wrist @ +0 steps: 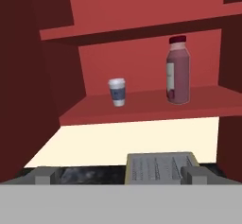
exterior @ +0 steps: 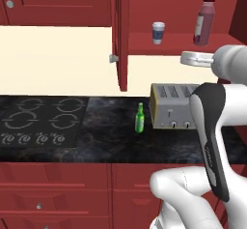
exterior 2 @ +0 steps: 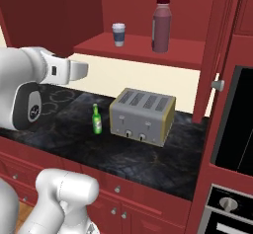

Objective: Sort all alcoholic drinks to one cabinet, and non-alcoholic drinks to the other.

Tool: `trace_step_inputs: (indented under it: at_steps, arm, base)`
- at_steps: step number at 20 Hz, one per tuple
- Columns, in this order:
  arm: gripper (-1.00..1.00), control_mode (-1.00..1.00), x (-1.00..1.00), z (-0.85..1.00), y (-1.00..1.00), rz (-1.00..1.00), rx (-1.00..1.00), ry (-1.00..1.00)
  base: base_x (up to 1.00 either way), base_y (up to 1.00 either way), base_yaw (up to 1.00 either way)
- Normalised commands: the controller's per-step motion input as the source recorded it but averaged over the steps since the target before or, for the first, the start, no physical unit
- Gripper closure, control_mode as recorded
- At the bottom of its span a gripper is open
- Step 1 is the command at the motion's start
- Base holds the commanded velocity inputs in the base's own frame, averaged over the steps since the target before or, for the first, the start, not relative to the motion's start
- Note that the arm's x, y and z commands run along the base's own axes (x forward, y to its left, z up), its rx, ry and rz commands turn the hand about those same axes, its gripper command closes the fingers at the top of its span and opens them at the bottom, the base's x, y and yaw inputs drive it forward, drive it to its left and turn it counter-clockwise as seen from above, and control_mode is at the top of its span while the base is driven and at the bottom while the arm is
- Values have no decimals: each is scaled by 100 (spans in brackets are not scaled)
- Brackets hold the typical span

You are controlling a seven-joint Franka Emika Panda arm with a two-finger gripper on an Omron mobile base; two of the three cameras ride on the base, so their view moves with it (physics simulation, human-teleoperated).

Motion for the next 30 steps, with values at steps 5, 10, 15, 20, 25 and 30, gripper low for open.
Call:
trace_step_inputs:
  at_steps: [5,10,15,20,25,30]
  arm:
    - [-100,-100,1,-3,-5,0,0,2]
    - [-100,-100,3,-18,0,0,0,0]
    - [-100,-100,4,-32,0,0,3,1]
    - [-100,-100,2,-38,0,4,5,1]
    - [-100,-100,0,-32,0,7,1,7]
    - [-100,-100,2,-27,1,6,0,13]
  base:
    - [0,0,0]
    - [0,0,0]
    - [0,0,0]
    - [0,0,0]
    - [0,0,0]
    - [0,0,0]
